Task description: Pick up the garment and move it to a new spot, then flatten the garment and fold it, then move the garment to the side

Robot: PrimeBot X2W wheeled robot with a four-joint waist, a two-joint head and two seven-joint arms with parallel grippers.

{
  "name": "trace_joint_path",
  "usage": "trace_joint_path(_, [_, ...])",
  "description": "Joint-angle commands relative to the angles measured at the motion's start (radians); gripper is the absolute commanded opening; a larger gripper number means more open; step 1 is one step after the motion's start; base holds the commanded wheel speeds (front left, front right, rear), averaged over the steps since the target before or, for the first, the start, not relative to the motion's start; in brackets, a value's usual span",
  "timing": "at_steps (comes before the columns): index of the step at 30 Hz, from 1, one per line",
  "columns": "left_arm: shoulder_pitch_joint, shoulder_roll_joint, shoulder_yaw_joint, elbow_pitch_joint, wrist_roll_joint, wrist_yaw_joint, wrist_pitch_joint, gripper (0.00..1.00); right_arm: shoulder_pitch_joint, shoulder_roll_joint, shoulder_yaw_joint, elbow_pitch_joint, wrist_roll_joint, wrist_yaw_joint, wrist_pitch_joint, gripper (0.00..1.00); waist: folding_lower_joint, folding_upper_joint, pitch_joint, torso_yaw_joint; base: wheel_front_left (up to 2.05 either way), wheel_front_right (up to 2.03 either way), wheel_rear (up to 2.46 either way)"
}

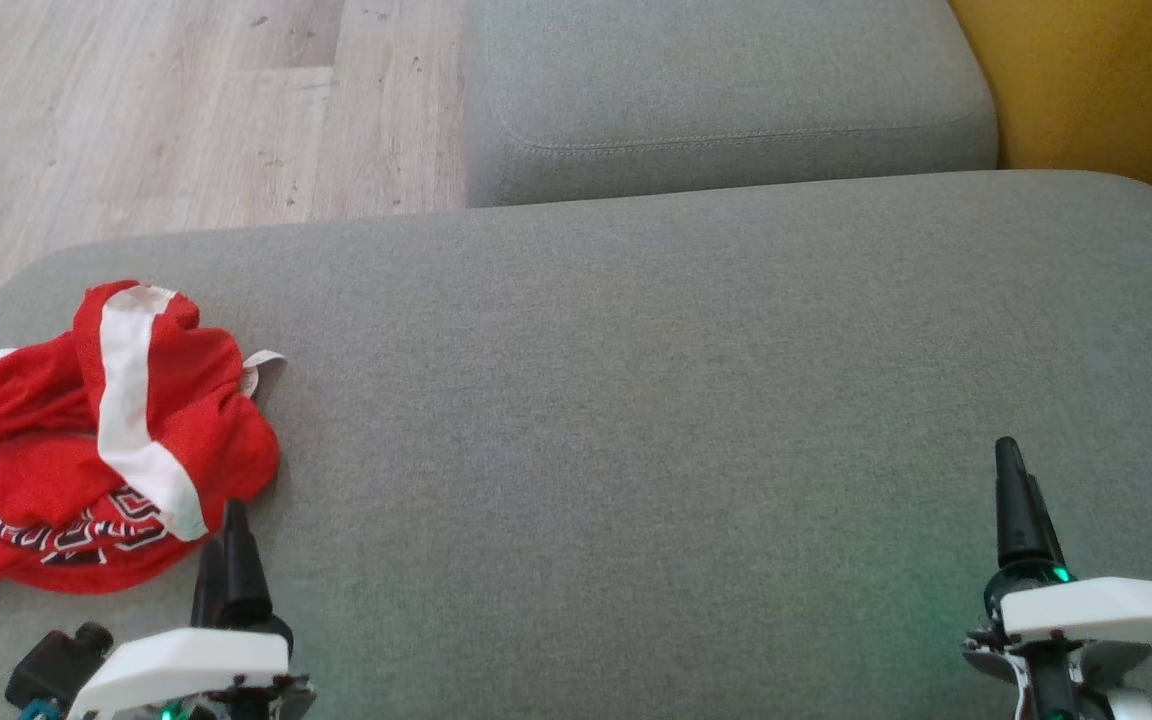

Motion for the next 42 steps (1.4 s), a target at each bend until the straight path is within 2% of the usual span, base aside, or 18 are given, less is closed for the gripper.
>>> trace_joint_path(1, [-0.019, 0.005, 0.0, -0.043, 0.033, 0.0, -0.011, 1.0, -0.027, -0.005, 0.014, -0.045, -0.031, 0.0, -0.012, 1.0, 0.0, 0.0, -0.001, 0.0, 0.0, 0.0, 0.0])
trace_joint_path(42, [0.038, 0.007, -0.1, -0.092, 0.577, 0.053, -0.128, 1.0, 0.03, -0.007, 0.102, -0.09, -0.552, -0.001, -0.13, 1.0, 0.0, 0.0, -0.065, 0.01, 0.0, 0.0, 0.0])
